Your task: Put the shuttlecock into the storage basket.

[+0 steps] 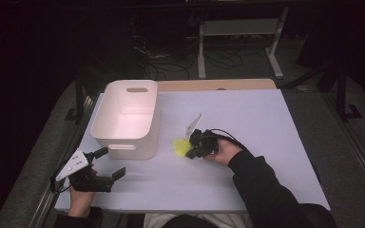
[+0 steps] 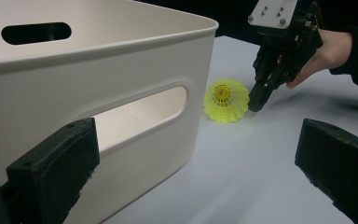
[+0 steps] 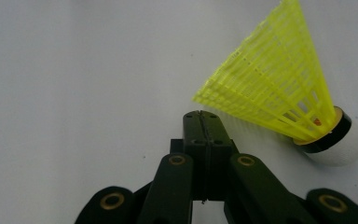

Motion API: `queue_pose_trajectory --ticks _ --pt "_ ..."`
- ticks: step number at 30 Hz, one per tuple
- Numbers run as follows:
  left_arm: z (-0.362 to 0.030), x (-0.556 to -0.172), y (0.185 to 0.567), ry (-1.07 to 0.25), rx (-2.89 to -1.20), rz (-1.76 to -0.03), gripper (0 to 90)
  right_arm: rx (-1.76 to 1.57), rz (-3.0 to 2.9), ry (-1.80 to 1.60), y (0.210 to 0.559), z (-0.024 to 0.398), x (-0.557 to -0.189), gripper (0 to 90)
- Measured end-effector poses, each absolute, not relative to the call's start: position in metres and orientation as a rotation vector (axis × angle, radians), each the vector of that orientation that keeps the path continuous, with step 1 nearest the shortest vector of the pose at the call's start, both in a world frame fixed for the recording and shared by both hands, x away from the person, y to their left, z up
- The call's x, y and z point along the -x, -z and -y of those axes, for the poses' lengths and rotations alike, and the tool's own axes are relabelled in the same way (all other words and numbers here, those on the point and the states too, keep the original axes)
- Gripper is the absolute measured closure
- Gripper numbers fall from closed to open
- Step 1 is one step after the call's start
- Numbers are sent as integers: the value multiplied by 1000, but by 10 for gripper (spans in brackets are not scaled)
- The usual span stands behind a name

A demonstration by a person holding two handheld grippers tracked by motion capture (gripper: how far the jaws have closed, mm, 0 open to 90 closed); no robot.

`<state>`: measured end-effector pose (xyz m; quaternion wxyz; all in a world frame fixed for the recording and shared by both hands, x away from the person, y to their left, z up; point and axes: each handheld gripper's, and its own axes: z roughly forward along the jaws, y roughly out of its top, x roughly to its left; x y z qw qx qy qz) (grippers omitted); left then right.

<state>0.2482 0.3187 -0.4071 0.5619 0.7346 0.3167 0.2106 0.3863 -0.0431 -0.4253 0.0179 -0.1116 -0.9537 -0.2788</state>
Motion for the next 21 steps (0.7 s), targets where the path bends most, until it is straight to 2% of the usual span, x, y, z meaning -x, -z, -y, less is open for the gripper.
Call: queue_pose_trajectory --ticks 21 --pt "-319 -248 407 -493 -1733 -746 0 385 2959 865 426 37 -397 890"
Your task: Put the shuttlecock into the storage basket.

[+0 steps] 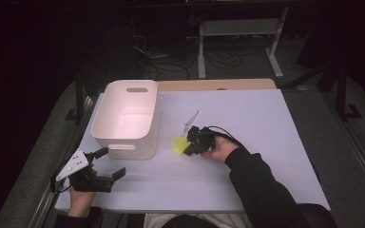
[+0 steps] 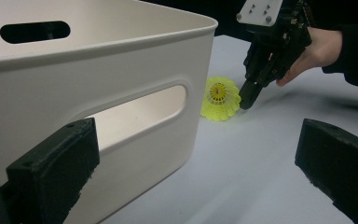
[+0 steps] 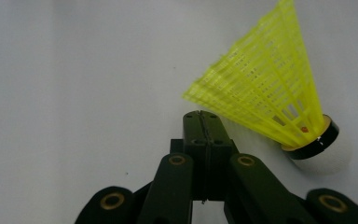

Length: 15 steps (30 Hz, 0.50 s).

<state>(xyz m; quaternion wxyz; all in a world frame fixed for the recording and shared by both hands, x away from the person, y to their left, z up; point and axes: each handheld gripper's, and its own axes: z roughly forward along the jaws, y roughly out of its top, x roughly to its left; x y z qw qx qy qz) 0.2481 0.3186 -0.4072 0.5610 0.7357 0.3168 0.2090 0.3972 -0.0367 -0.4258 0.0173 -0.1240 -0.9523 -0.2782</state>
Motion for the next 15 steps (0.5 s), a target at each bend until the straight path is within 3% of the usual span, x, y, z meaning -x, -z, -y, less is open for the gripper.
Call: queue_pose_trajectory --ticks 15 --pt "-319 -248 407 -492 -1732 -746 0 404 2940 897 424 30 -405 890"
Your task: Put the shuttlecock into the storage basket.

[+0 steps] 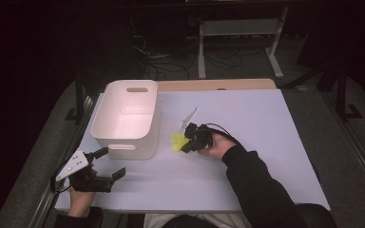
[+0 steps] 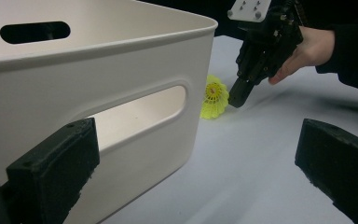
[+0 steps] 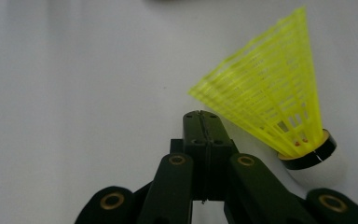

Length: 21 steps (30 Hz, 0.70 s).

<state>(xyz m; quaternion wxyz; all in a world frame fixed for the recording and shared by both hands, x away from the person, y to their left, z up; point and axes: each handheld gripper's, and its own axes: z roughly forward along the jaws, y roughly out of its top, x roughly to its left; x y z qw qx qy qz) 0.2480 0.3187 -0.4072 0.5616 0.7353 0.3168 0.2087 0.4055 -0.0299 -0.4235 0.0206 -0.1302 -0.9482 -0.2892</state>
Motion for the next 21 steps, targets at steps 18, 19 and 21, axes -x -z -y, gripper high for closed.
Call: queue_pose_trajectory --ticks 18,19,21 --pt "-319 -248 407 -489 -1733 -743 0 429 2939 942 424 21 -417 889" --pt "-319 -248 407 -490 -1733 -743 0 435 2941 944 424 20 -418 889" --pt "-319 -248 407 -490 -1733 -743 0 442 2946 944 424 19 -419 889"
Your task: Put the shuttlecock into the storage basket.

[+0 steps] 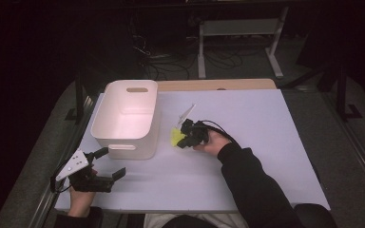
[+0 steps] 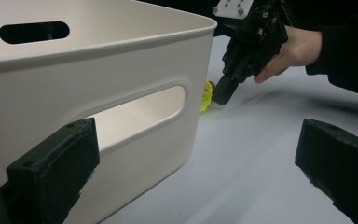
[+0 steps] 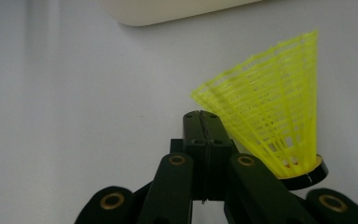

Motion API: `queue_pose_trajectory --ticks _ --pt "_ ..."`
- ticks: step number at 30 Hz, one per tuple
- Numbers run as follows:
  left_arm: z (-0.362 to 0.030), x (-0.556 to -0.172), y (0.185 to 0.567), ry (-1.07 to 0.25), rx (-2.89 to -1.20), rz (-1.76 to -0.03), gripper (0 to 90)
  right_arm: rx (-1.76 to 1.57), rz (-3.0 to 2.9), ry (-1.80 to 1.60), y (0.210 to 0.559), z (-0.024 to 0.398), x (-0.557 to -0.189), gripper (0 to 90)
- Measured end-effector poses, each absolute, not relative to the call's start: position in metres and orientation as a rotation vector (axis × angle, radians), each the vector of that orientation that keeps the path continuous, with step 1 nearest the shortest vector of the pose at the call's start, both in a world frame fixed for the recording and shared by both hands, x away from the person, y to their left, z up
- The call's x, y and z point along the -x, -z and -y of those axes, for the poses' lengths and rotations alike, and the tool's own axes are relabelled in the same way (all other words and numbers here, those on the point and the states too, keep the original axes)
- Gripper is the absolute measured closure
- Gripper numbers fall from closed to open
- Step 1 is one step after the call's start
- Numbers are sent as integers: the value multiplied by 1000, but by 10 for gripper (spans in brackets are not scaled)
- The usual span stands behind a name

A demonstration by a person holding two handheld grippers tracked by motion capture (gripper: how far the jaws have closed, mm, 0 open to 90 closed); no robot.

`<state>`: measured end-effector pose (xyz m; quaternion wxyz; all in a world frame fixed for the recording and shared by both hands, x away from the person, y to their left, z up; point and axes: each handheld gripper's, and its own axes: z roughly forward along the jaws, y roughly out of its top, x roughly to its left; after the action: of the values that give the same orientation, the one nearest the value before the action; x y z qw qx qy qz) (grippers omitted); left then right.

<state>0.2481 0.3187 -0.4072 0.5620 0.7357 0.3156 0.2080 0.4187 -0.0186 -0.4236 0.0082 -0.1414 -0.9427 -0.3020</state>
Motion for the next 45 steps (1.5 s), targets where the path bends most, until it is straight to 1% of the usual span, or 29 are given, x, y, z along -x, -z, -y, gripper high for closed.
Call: queue_pose_trajectory --ticks 31,45 --pt "-319 -248 407 -489 -1732 -741 0 597 2964 992 425 8 -444 889" --pt "-319 -248 407 -489 -1731 -741 0 697 2940 1047 426 12 -452 889"
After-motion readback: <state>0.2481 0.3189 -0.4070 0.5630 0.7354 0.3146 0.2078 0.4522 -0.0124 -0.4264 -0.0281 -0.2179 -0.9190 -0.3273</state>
